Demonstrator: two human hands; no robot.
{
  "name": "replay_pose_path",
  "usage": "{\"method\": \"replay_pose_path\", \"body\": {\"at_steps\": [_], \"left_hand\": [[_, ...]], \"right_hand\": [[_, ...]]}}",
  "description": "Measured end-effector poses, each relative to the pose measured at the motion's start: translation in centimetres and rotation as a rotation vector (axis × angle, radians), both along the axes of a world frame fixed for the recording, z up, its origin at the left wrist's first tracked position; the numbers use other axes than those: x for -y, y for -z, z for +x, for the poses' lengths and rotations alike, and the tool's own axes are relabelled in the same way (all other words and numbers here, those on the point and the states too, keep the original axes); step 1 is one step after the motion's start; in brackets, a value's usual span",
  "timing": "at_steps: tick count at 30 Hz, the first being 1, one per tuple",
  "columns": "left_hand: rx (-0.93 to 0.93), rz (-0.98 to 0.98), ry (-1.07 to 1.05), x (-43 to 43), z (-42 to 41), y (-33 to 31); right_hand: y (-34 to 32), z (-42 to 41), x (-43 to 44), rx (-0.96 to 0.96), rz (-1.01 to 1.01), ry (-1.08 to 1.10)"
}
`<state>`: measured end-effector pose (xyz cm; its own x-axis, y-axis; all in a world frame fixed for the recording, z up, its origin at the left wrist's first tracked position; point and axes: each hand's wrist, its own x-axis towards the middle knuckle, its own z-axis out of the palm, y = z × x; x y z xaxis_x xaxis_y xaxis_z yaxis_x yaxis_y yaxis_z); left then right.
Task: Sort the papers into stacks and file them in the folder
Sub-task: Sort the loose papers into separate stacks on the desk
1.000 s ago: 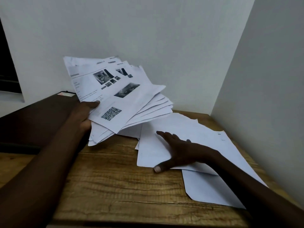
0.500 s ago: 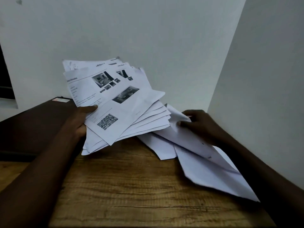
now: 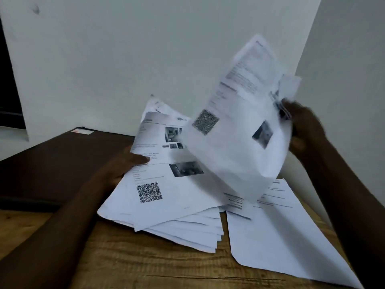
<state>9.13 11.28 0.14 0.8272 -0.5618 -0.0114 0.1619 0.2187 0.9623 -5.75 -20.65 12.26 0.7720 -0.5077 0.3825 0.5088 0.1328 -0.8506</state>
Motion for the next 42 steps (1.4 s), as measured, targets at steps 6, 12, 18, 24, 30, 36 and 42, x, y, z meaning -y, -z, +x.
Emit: {"method": "replay_pose_path", "body": {"at_steps": [6,12,18,24,30,36,42], "left_hand": [[0.008,-0.039,0.106,0.2,-0.1,0.3],[-0.134,0.101,0.056,0.6,0.7,0.6],[-0.158,0.104,0.043,1.0,0.8,0.7],[-0.124,0.06,0.14,1.3,0.7,1.0],[-0.041,0.016,0.143,1.5,0.5,0.8],[-0.061,-0.213,0.072,1.3,-1.0,-1.5],[0.409,-0.073,-0.054,2.0,-3.4,-9.2]], "right_hand": [[7.6,4.9,-1.6,-0.383,-0.193,0.036],[10.8,5.4,-3.0,-0.542,-0.069,-0.226],[12.7,5.9,-2.5,-0.55,-0.284,-0.118],[14.6,7.1,-3.2,-0.483,-0.207,-0.102],[14.8,8.1,-3.8,-0.502,-0.536,0.104],[11.5,5.5,-4.2,-0.541,-0.328,-0.13],[4.3,2.9,-6.2,-0.192,-0.367,-0.117]]}}
